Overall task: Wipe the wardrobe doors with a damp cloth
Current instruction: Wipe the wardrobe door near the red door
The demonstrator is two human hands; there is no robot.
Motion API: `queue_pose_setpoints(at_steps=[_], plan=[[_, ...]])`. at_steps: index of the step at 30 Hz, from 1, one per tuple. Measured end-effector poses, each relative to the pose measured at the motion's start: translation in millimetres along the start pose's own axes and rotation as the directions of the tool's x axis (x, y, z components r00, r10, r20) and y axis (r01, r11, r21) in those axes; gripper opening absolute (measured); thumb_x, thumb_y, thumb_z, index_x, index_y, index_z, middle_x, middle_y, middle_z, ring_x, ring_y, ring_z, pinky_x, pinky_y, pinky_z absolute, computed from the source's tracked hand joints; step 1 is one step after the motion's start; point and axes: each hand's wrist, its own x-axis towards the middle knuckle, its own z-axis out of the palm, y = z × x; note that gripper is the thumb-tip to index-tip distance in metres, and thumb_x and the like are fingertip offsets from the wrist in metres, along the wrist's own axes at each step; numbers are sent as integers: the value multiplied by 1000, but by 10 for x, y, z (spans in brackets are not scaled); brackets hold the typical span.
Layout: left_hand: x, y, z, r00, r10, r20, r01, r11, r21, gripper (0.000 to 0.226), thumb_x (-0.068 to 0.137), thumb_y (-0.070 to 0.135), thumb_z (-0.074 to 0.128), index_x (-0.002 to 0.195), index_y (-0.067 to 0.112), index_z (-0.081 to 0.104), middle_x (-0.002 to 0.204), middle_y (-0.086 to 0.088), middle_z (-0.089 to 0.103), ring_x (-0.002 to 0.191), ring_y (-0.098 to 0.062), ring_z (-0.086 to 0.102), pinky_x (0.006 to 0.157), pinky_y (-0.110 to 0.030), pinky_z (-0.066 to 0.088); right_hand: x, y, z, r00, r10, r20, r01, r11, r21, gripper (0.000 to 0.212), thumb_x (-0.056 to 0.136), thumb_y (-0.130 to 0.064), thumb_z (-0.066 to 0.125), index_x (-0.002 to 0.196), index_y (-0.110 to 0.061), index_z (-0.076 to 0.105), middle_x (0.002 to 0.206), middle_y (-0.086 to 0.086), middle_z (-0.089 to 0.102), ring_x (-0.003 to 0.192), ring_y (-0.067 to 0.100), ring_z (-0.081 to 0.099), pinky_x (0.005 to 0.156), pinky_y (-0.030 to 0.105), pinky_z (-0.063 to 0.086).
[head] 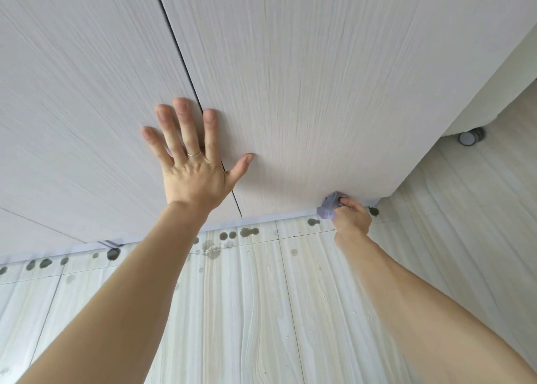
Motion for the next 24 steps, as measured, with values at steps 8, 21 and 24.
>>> queue_pose_setpoints(at_steps=[8, 21, 24], plan=[[-16, -21, -1, 1000, 10, -4, -10, 1000, -15, 112, 91, 80, 41, 152, 21, -32, 150, -7, -52, 140, -32, -45, 114, -59, -22, -962, 424, 708, 927, 34, 374, -18, 999, -44, 39, 76, 7, 59, 70, -29, 71, 79, -14, 70, 85, 14, 67, 78, 28, 57], [-29, -4, 1, 1000, -13, 21, 13, 1000, -16, 109, 92, 80, 37, 150, 23, -35, 147, -5, -55, 138, -31, -48, 113, -57, -26, -261, -366, -58, 988, -130, -86, 142, 978, 150, 33, 85, 4, 58, 80, -28, 66, 95, -4, 70, 89, 15, 64, 62, 9, 47], [-36, -3, 3, 1000, -10, 5, 10, 1000, -9, 111, 92, 79, 40, 150, 21, -34, 148, -7, -54, 139, -32, -46, 113, -57, -25, -435, -103, 185, 998, -62, 14, 60, 991, 117, 33, 85, 4, 56, 78, -27, 67, 84, -8, 67, 82, 16, 63, 67, 18, 52]])
